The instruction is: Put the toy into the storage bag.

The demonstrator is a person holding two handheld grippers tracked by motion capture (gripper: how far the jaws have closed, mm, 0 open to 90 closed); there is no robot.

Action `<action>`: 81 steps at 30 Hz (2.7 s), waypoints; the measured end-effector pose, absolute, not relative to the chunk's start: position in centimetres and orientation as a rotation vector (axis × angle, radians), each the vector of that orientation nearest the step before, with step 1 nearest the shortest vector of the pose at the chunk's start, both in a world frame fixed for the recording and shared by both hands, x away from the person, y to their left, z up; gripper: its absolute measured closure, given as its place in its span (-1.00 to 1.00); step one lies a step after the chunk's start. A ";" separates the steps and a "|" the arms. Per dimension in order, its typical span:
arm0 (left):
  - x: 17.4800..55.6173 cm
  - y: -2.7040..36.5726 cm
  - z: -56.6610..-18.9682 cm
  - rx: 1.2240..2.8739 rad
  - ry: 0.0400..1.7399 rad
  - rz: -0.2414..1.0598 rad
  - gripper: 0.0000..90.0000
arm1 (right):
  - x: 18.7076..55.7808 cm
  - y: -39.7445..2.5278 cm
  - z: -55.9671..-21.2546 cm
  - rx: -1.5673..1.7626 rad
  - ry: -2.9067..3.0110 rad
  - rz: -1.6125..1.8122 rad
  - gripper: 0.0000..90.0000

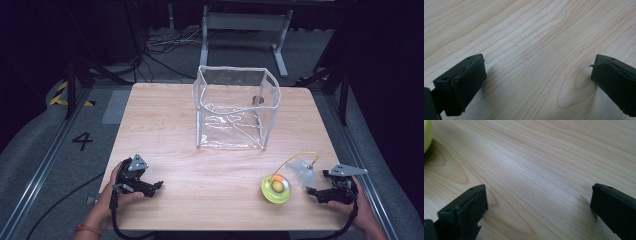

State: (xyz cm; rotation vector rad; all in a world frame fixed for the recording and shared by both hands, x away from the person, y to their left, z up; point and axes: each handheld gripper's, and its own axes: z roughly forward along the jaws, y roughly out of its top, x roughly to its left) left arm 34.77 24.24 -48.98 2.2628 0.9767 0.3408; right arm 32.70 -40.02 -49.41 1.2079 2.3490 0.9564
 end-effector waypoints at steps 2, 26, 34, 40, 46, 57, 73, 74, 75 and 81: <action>34.7 24.2 -49.0 2.259 0.983 0.337 -0.99 | 32.6 -40.1 -49.3 1.195 2.357 0.967 -0.84; 34.4 24.2 -49.0 2.251 1.006 0.375 -0.99 | 30.5 -38.2 -39.9 0.879 2.418 1.059 -0.61; 34.2 24.2 -49.0 2.241 1.028 0.355 -0.99 | 31.2 -37.0 -37.4 0.797 2.440 1.018 -0.58; 34.2 24.2 -49.0 2.240 1.030 0.357 -0.99 | 31.8 -35.9 -35.5 0.735 2.460 1.004 -0.57; 34.2 24.2 -49.0 2.240 1.029 0.359 -0.99 | 32.4 -34.9 -33.4 0.669 2.477 0.993 -0.59; 34.2 24.2 -49.0 2.240 1.026 0.357 -0.99 | 31.5 -32.9 -30.1 0.552 2.519 0.978 -0.58; 34.2 24.2 -49.1 2.238 1.019 0.358 -0.99 | 32.6 -27.3 -29.0 0.390 2.682 0.759 -0.32; 34.2 24.2 -49.0 2.239 1.019 0.360 -0.99 | 32.6 -27.0 -29.1 0.380 2.693 0.757 -0.27; 34.2 24.2 -49.1 2.237 1.018 0.357 -0.99 | 32.7 -26.7 -29.2 0.376 2.706 0.749 -0.25; 34.2 24.2 -49.1 2.238 1.018 0.356 -0.99 | 33.1 -25.4 -29.5 0.351 2.782 0.681 0.01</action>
